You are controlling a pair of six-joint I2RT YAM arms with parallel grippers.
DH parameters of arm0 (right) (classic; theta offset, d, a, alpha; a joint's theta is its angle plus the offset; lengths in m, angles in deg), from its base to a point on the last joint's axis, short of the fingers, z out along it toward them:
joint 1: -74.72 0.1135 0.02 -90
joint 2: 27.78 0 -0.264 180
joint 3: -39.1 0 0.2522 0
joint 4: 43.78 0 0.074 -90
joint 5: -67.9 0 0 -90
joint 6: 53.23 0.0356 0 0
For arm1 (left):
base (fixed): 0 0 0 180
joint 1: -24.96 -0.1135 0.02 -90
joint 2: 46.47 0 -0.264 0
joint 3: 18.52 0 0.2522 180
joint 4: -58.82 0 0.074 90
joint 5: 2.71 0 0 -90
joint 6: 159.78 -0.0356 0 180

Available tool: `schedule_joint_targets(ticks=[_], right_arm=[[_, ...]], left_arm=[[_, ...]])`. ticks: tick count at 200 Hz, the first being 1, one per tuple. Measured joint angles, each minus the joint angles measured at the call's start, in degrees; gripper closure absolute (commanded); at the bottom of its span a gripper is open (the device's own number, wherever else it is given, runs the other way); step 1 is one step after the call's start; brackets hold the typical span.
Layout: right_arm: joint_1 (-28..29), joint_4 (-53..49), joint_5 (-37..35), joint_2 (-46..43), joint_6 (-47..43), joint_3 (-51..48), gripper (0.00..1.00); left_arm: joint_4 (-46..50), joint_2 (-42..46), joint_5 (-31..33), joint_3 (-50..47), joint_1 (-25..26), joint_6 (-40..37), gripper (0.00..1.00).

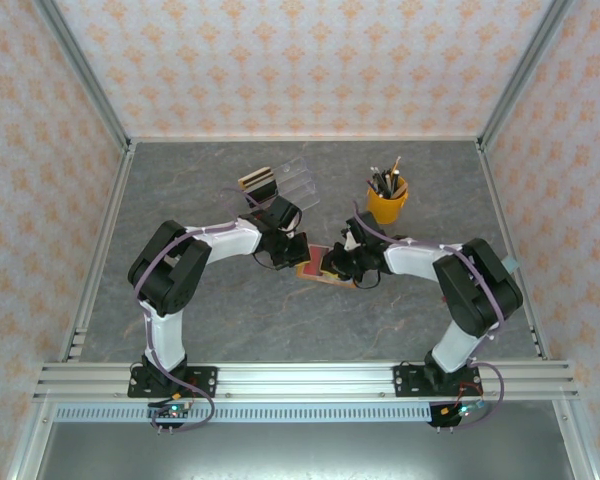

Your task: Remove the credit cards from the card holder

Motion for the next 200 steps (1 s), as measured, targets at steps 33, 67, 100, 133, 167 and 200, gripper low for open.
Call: schedule_joint_targets(ticks=[33,67,100,133,167,200], right_arm=[[0.0,0.8,-0.2,-0.7,0.3,-0.3,0.78],[0.0,1.4,-0.2,-0.7,0.3,-0.7,0.78],[0.0,1.6,-0.2,-0.5,0.5,-0.7,0.78],[0.0,1.5,-0.4,-0.3,0.5,-0.7,0.78],[0.0,1.5,-0.6,-0.1,0.5,-0.7,0.78],[0.0,1.5,-0.6,0.3,0.5,-0.7,0.78]], left_arm=[[-0.9,0.0,-0.8,-0.4,-0.3,0.9,1.00],[-1.5,0.0,-1.2,-0.9,-0.5,1.5,1.00],[-2.0,0.0,-1.9,-1.2,-0.7,1.5,1.00],[-2.3,0.0,-2.1,-1.3,-0.9,1.5,1.00],[-2.3,0.0,-2.2,-1.3,-0.9,1.5,1.00],[-2.4,0.0,-2.3,-1.3,-0.9,1.5,1.00]])
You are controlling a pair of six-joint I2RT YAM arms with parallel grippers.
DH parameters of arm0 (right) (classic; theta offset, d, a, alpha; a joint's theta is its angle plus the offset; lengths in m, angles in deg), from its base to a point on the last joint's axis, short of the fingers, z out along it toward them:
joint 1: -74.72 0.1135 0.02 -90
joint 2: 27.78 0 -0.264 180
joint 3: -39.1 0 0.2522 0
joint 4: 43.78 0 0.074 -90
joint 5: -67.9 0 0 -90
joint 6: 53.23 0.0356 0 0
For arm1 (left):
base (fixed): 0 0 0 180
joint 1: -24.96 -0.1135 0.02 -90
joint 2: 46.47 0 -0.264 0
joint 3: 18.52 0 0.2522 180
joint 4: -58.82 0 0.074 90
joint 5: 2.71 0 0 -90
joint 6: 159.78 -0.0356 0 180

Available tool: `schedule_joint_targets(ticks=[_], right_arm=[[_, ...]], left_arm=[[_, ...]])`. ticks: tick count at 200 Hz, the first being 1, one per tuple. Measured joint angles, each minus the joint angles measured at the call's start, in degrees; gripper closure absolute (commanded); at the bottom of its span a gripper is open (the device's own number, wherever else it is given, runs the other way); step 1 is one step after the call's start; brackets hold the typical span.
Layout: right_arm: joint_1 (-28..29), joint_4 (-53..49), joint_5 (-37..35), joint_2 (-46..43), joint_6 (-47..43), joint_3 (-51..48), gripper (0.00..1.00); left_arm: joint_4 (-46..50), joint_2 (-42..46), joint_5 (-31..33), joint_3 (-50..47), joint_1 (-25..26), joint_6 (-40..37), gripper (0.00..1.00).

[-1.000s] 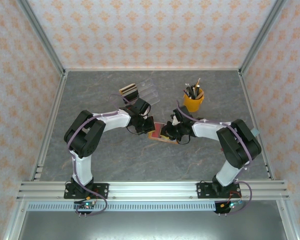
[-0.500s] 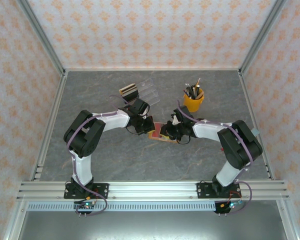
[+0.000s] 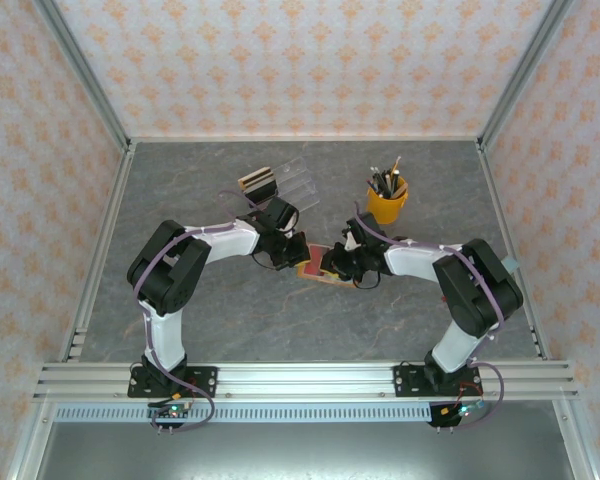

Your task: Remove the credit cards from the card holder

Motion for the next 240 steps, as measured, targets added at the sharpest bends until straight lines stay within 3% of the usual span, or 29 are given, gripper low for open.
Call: schedule_joint_targets(ticks=[131,240], right_arm=[[0.0,0.7,1.2,0.6,0.0,0.0,0.79],[0.0,7.9,1.5,0.6,1.3,-2.9,0.83]], left_arm=[[0.0,0.0,-0.2,0.0,-0.2,0.0,1.00],[-1.5,0.0,-0.2,-0.7,-1.1,0.0,1.00]])
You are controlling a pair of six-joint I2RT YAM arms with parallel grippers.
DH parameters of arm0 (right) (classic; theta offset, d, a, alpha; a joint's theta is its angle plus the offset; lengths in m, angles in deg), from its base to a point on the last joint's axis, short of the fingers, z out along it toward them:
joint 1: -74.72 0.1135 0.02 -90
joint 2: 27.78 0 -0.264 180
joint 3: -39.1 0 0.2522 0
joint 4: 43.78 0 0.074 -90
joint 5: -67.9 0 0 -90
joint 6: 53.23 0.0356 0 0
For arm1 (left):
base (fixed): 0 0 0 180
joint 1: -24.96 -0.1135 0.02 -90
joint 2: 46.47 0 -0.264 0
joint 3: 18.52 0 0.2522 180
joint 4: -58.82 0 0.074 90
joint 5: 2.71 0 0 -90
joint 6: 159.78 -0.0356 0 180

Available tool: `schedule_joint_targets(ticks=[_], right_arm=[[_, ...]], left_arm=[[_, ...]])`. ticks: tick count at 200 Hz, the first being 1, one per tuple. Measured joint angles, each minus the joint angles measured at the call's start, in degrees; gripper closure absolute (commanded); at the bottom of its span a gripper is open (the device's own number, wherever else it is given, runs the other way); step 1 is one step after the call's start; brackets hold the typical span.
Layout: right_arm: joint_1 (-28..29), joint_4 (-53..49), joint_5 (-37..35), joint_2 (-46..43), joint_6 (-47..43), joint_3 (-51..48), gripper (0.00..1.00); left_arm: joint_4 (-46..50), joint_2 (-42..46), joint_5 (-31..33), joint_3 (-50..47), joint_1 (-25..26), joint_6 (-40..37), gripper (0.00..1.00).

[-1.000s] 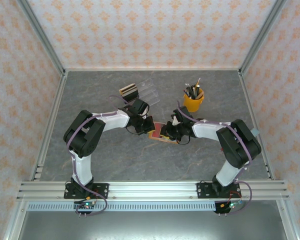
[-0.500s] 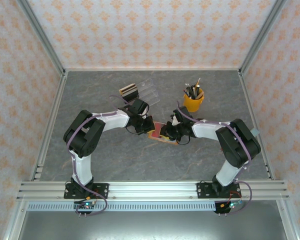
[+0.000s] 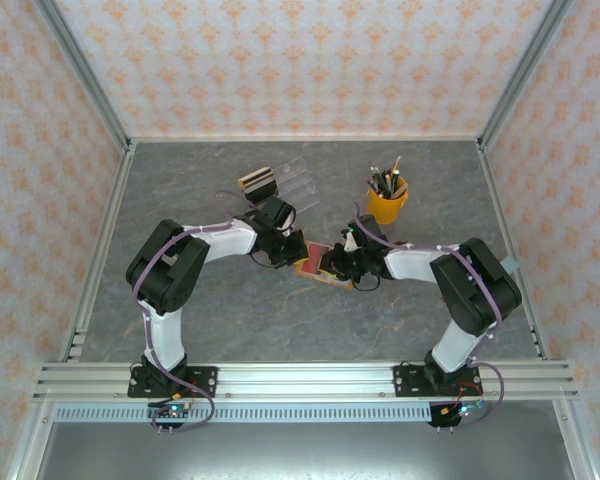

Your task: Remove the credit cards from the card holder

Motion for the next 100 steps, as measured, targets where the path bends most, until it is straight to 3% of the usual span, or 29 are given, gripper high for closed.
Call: schedule_joint_targets(ticks=[100], right_arm=[[0.0,0.1,-0.7,-0.9,0.3,-0.1,0.78]], left_arm=[[0.0,-0.1,0.0,0.0,0.0,0.0,1.00]])
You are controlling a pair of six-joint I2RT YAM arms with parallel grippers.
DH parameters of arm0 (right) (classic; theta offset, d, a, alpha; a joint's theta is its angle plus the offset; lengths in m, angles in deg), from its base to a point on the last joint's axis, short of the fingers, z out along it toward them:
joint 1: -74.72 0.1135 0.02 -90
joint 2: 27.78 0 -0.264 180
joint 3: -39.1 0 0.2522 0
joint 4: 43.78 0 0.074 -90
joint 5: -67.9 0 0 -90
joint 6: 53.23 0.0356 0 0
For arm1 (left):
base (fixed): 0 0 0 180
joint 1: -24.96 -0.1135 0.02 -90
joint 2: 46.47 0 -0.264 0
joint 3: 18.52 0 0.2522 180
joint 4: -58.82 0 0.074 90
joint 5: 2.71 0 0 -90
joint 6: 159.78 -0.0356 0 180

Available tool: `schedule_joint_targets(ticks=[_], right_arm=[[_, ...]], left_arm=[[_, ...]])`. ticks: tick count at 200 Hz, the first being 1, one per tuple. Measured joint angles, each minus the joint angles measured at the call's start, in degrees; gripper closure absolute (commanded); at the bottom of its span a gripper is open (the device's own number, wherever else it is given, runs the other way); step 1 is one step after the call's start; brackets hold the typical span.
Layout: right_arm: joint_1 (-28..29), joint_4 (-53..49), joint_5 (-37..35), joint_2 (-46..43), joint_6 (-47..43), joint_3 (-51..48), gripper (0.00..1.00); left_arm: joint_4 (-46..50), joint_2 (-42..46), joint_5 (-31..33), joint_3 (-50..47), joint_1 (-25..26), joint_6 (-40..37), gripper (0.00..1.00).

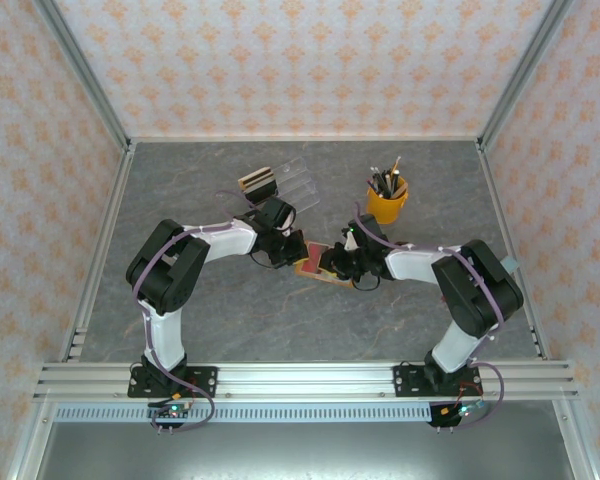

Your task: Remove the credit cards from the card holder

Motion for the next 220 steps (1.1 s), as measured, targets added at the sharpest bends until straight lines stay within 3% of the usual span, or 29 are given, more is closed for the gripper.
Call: schedule_joint_targets(ticks=[220], right_arm=[[0.0,2.1,1.2,2.2,0.5,0.3,0.82]], left_arm=[[-3.7,-0.1,-1.3,-1.7,-1.0,0.4,1.00]])
